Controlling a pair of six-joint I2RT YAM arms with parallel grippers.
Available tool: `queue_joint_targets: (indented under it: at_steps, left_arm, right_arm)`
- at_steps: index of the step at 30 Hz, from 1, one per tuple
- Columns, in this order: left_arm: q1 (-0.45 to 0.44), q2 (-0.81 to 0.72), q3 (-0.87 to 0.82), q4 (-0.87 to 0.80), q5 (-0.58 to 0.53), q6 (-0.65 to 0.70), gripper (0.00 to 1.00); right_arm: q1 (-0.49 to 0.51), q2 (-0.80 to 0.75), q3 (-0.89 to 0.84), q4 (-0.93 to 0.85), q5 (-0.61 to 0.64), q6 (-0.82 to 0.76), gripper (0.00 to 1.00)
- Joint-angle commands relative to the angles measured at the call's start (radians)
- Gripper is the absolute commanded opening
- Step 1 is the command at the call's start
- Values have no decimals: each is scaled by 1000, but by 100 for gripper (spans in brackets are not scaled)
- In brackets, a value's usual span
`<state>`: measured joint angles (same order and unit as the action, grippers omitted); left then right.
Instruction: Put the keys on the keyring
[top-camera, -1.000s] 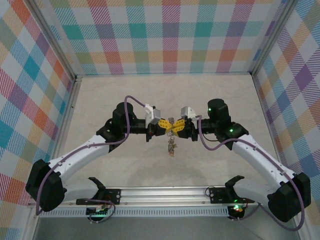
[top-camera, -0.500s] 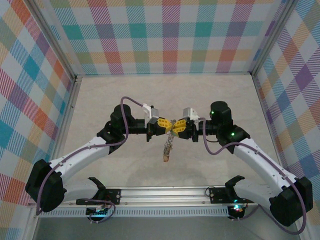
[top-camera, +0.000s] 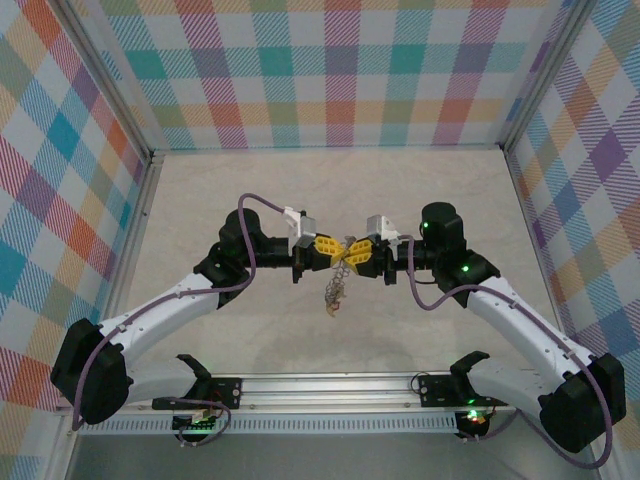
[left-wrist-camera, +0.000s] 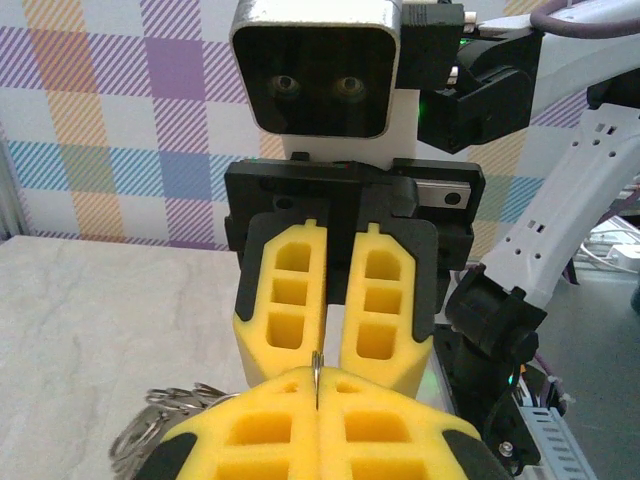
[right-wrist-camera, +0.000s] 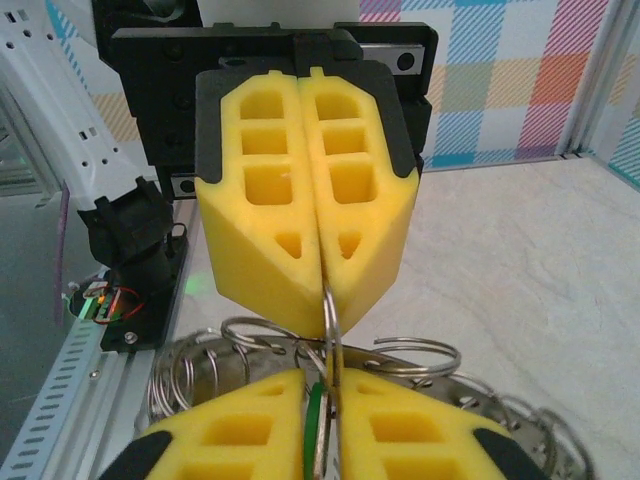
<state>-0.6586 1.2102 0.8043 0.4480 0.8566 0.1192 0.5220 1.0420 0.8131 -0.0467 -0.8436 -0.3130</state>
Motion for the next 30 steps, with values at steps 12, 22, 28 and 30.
queue_joint_targets:
  at_steps: [12, 22, 28, 30]
  left_arm:
    - [-6, -9, 4, 66, 34, -4, 0]
    - [-6, -21, 17, -42, 25, 68, 0]
    - [-5, -33, 31, -130, -7, 116, 2]
    - [-7, -39, 49, -207, -22, 162, 5]
  right_arm:
    - [0, -19, 2, 25, -76, -1, 14]
    - [0, -11, 26, -24, -76, -27, 6]
    - [0, -4, 54, -93, -58, -64, 0]
    - [0, 9, 79, -155, -48, -94, 0]
